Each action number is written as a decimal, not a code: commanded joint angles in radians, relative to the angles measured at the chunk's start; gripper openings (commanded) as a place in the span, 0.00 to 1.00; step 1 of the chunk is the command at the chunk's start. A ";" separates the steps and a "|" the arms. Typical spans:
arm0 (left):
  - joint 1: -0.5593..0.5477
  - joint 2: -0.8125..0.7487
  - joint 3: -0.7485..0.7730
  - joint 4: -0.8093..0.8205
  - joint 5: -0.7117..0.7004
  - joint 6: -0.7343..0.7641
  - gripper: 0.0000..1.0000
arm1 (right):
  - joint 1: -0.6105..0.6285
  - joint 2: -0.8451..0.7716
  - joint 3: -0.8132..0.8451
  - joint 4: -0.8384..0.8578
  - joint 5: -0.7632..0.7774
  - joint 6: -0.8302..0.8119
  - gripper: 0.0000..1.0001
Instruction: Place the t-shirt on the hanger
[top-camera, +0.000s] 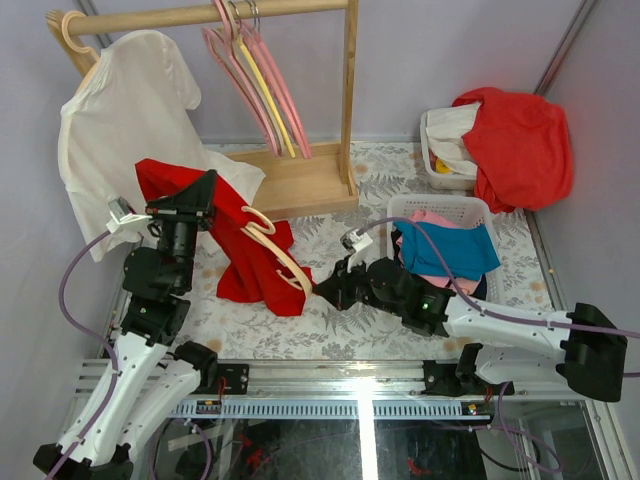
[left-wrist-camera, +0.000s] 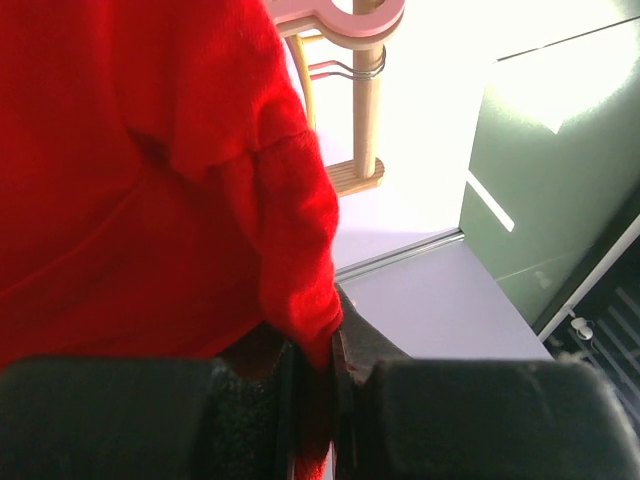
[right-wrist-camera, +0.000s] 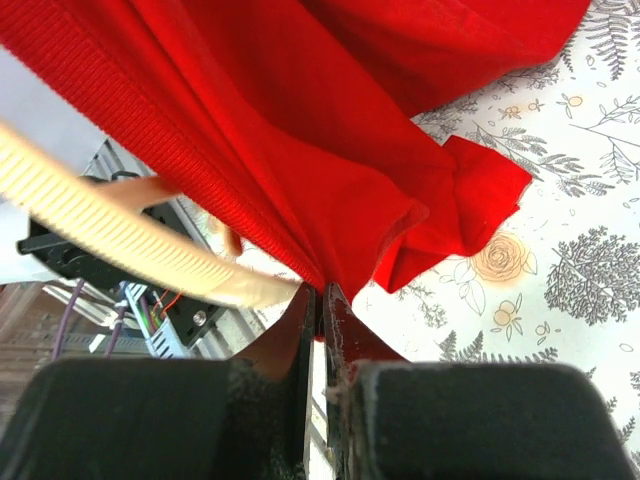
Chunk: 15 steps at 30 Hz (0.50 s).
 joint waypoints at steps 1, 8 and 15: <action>0.029 -0.048 0.091 0.390 -0.191 0.003 0.00 | 0.004 -0.025 -0.140 -0.384 -0.045 -0.013 0.00; 0.029 -0.020 0.062 0.484 -0.228 -0.010 0.00 | 0.007 -0.046 -0.221 -0.354 -0.089 0.009 0.00; 0.029 0.036 0.069 0.567 -0.217 -0.061 0.00 | 0.006 -0.017 -0.227 -0.326 -0.115 0.021 0.00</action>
